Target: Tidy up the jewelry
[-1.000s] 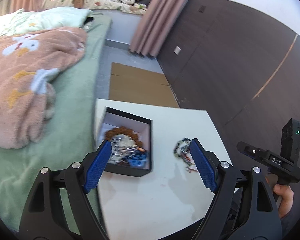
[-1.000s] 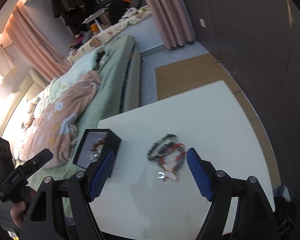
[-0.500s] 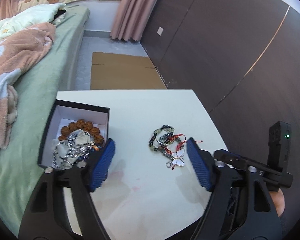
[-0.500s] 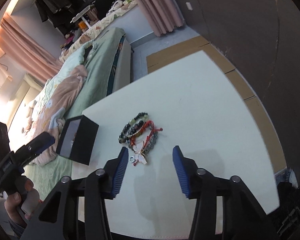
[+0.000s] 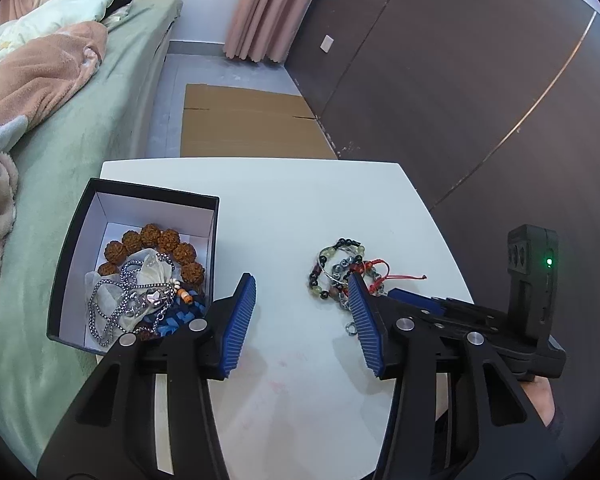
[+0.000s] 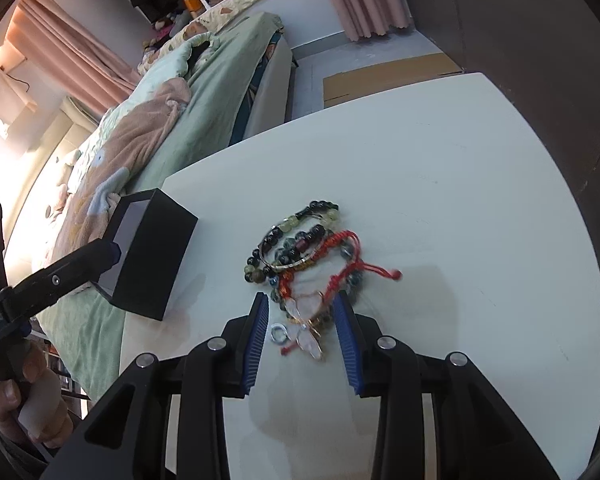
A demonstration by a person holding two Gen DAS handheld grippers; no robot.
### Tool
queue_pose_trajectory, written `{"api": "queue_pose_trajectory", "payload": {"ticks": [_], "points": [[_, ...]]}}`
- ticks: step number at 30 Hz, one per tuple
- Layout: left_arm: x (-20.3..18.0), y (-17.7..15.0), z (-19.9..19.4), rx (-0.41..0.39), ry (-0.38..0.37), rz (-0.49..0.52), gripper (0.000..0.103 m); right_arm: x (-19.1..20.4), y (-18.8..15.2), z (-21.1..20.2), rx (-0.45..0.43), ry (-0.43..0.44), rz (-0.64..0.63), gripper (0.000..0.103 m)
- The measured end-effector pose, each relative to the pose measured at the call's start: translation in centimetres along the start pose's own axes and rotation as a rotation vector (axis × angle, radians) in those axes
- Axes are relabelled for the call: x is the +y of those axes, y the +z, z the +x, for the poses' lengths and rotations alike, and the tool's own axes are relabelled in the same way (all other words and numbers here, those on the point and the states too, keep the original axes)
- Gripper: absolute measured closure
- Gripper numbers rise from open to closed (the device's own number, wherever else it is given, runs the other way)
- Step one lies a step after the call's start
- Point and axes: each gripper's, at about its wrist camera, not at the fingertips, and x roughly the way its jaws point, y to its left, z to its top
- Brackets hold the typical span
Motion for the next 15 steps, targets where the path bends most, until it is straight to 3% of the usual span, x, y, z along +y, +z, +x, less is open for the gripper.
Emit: {"api": "queue_pose_trajectory", "payload": {"ticks": [4, 6, 15], "points": [[-0.1, -0.1, 0.3, 0.005, 0.000, 0.004, 0.054, 0.0, 0.3, 0.8, 0.013, 0.003, 0.008, 0.081], [-0.3, 0.0, 0.5, 0.011, -0.002, 0.009, 0.054, -0.3, 0.1, 1.1, 0.019, 0.013, 0.020, 0.092], [-2.5, 0.2, 3.1, 0.057, -0.021, 0.046, 0.055, -2.5, -0.5, -2.1, -0.059, 0.058, 0.101, 0.096]]}}
